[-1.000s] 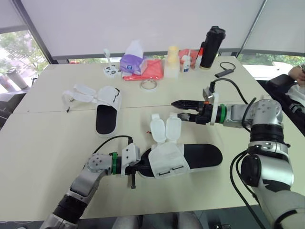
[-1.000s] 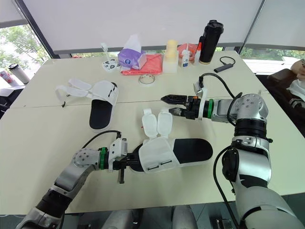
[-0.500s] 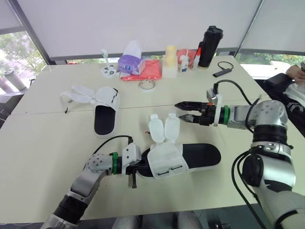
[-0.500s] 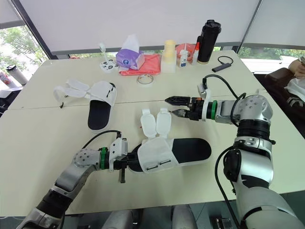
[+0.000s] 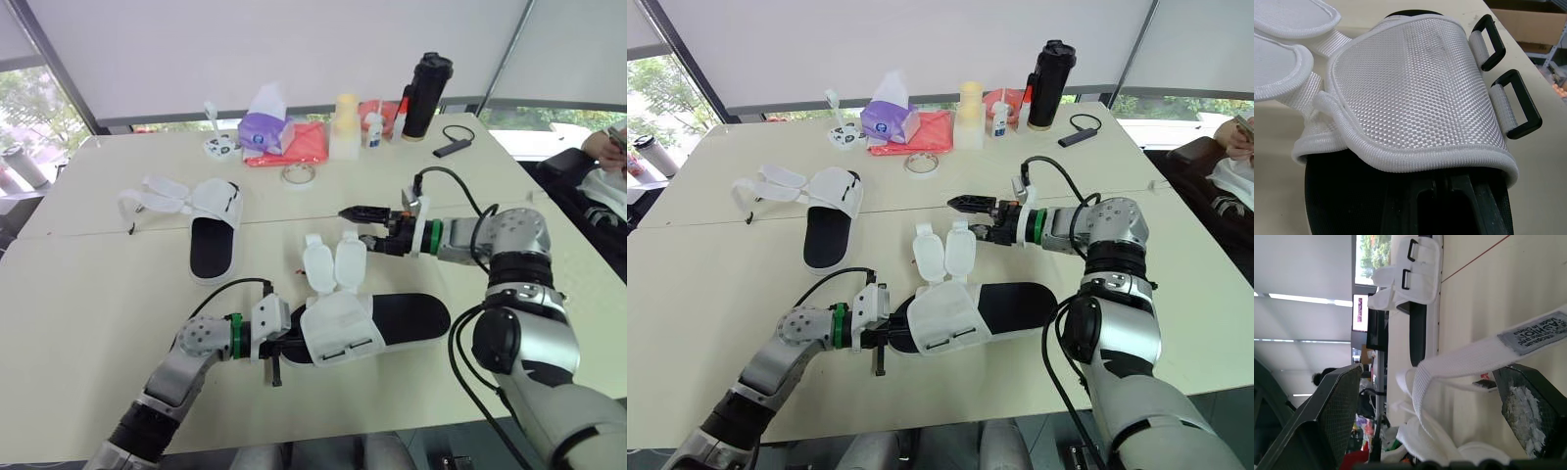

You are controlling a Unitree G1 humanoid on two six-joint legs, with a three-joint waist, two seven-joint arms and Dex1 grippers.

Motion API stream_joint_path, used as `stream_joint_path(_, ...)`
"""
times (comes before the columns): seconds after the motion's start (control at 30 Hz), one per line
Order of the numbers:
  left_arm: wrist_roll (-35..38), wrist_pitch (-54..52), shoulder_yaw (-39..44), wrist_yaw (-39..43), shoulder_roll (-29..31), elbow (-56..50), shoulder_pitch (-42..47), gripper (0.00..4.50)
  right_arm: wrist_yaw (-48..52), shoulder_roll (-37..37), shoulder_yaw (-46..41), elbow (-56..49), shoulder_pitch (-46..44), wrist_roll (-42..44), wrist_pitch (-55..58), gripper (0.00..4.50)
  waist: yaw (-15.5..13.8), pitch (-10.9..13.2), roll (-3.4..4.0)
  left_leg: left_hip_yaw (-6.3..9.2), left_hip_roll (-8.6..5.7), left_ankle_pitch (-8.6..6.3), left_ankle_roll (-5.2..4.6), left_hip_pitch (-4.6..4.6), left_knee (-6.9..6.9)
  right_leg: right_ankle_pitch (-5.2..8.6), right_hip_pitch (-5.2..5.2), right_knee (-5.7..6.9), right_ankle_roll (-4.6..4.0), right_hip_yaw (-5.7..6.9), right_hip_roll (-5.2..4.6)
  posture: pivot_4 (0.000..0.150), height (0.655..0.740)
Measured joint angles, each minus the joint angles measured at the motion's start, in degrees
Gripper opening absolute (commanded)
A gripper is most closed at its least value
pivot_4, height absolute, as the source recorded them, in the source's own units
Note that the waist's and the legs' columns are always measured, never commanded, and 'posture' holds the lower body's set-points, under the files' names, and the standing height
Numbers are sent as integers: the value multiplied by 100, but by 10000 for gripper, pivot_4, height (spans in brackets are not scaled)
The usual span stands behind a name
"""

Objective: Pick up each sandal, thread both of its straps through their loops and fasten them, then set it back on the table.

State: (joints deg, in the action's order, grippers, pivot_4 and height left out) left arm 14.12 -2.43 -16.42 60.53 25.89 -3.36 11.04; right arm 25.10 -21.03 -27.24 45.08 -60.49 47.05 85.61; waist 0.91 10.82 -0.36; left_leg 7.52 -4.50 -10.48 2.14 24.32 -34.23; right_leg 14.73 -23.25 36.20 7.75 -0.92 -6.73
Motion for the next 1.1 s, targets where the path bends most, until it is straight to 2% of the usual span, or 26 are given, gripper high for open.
stream_joint_path(0.43,2,-53,-1,-82,-2,-36,-13,1081,96,34,3,1006,-366,-515,-878,45000,1,0,0,0,-1,2,3,-1,0,-5,0,1,7,-1,1,1500,7400)
stream_joint_path(0.9,-50,-57,-1,-121,-36,-67,-19,1081,324,106,16,1375,-555,-773,-1280,45000,-8,0,0,1,-12,3,5,-1,0,-6,1,1,10,-2,1,1500,7400)
stream_joint_path(1.0,-62,-56,-1,-146,-42,-70,-19,0,364,125,25,1375,-555,-811,-1273,36329,-8,0,1,1,-14,4,5,-1,0,-6,1,2,10,-3,2,1500,7400)
stream_joint_path(1.1,-66,-55,-1,-164,-44,-70,-19,0,440,133,55,1375,-555,-831,-1266,21288,-8,0,1,1,-14,4,6,-2,0,-7,1,2,10,-3,2,1500,7400)
